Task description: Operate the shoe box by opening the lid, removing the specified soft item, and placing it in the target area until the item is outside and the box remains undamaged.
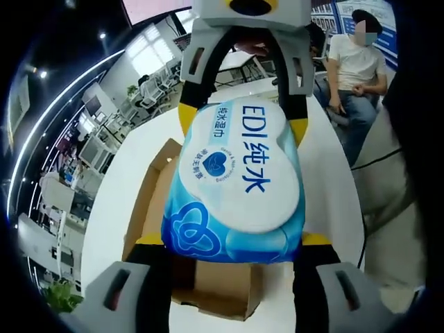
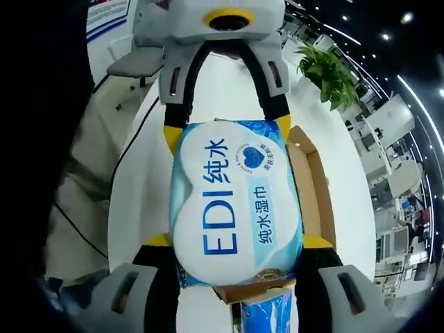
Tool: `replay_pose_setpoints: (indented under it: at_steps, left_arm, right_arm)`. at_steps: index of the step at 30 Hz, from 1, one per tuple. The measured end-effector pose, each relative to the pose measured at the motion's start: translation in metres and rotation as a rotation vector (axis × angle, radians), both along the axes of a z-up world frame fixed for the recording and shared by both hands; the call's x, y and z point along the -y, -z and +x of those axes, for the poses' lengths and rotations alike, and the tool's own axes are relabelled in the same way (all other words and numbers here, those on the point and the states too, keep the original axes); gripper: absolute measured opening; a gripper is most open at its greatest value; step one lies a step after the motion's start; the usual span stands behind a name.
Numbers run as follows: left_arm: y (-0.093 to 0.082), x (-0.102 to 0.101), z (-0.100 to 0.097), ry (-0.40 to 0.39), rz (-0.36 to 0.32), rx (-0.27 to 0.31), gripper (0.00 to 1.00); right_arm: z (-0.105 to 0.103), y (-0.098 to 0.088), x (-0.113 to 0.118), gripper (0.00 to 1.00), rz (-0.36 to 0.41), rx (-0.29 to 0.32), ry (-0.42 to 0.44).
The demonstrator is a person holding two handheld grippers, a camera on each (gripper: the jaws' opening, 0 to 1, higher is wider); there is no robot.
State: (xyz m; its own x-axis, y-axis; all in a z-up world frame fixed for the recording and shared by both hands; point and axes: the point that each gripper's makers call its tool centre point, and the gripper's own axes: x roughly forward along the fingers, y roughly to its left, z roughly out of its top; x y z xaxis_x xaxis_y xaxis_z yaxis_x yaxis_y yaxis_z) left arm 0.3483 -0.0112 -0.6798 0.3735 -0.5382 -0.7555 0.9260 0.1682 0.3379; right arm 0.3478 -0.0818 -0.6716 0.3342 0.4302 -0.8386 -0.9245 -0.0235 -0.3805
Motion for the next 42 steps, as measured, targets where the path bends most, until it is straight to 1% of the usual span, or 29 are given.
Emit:
replay_pose_setpoints:
  at_steps: [4, 6, 8, 10, 13, 17, 19, 23, 25, 33, 37, 42]
  left_arm:
    - [0.003, 0.007, -0.012, 0.008, -0.007, -0.014, 0.7]
    - [0.004, 0.01, -0.018, 0.012, -0.012, -0.023, 0.7]
    - [0.007, 0.012, -0.023, 0.018, -0.018, -0.042, 0.69]
    - [0.012, 0.017, -0.032, 0.024, -0.026, -0.081, 0.69]
    - [0.016, 0.021, -0.041, 0.026, -0.036, -0.104, 0.69]
    - [0.021, 0.025, -0.052, 0.026, -0.046, -0.117, 0.69]
    - [0.023, 0.027, -0.056, 0.019, -0.056, -0.116, 0.69]
    - [0.026, 0.028, -0.059, 0.01, -0.062, -0.116, 0.69]
    - [0.029, 0.029, -0.061, 0.013, -0.062, -0.119, 0.69]
    - [0.042, 0.029, -0.067, 0.013, -0.062, -0.152, 0.69]
    - [0.051, 0.03, -0.07, 0.013, -0.06, -0.153, 0.69]
    - [0.063, 0.03, -0.074, 0.007, -0.059, -0.175, 0.7]
  right_arm:
    - [-0.011, 0.003, 0.005, 0.64, 0.01, -0.017, 0.002]
    - [-0.017, 0.005, 0.008, 0.64, 0.029, -0.03, 0.002]
    - [-0.024, 0.008, 0.011, 0.64, 0.039, -0.055, 0.002]
    - [-0.031, 0.013, 0.014, 0.64, 0.037, -0.084, 0.003]
    - [-0.039, 0.017, 0.018, 0.64, 0.038, -0.104, 0.0]
    - [-0.05, 0.023, 0.022, 0.64, 0.039, -0.122, -0.008]
    - [-0.053, 0.023, 0.022, 0.64, 0.033, -0.121, -0.016]
    - [-0.056, 0.026, 0.023, 0.64, 0.026, -0.122, -0.022]
    - [-0.058, 0.03, 0.024, 0.64, 0.028, -0.126, -0.02]
    - [-0.064, 0.042, 0.025, 0.64, 0.021, -0.158, -0.015]
    - [-0.066, 0.051, 0.025, 0.64, 0.011, -0.157, -0.012]
    - [-0.071, 0.064, 0.026, 0.64, 0.005, -0.181, -0.014]
